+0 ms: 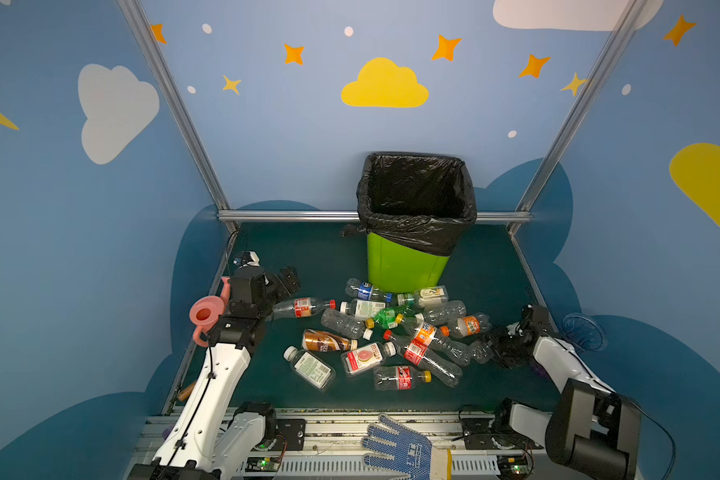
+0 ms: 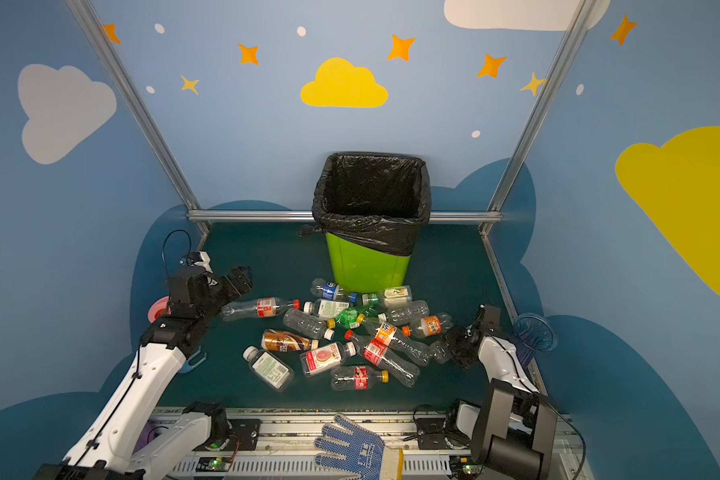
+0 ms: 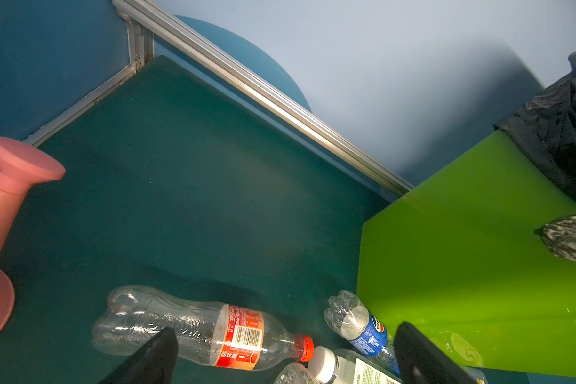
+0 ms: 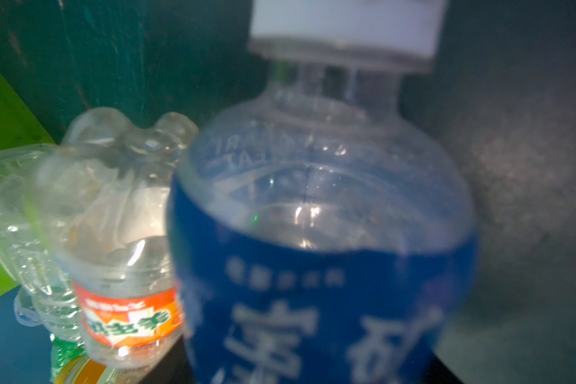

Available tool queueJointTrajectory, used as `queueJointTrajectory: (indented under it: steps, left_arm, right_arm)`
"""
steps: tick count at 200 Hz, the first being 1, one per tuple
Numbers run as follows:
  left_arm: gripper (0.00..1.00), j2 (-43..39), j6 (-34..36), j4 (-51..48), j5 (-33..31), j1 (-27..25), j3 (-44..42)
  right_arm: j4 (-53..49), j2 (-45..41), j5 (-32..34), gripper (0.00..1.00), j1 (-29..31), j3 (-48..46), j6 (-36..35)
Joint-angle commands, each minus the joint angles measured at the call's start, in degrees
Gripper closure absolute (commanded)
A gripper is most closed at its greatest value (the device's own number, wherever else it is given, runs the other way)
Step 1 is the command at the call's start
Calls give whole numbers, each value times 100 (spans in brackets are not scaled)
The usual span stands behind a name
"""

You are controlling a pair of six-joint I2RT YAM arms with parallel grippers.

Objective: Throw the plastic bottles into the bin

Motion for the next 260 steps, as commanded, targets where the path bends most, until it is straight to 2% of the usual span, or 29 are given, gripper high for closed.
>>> queueJointTrajectory:
  steps: [1, 33, 97, 140, 209, 241, 260]
  left_arm:
    - [0, -8, -67, -12, -7, 28, -107]
    - [0, -105, -85, -23, -42, 36, -203]
    - [0, -151, -159, -34, -47, 72, -327]
    - [0, -115, -306, -26, -149, 87, -466]
    - [0, -61, -638, 25, -328, 220, -774]
    - [0, -78, -774, 37, -326, 407, -904]
    - [0, -95, -838, 41, -251, 497, -948]
  right_arm:
    - [-7, -12, 117, 41, 30, 61, -5]
    - [-202, -246, 156, 55, 30, 255, -28]
    - [-840, -1078, 324, 53, 26, 848, 34]
    - [-1312, -1222, 582, 52, 13, 2487, -407]
    - [-1215, -762, 850, 48, -278, 6645, -1146]
    - [-578, -574, 642, 46, -348, 7759, -928]
    - [-5, -274, 1, 48, -305, 7898, -331]
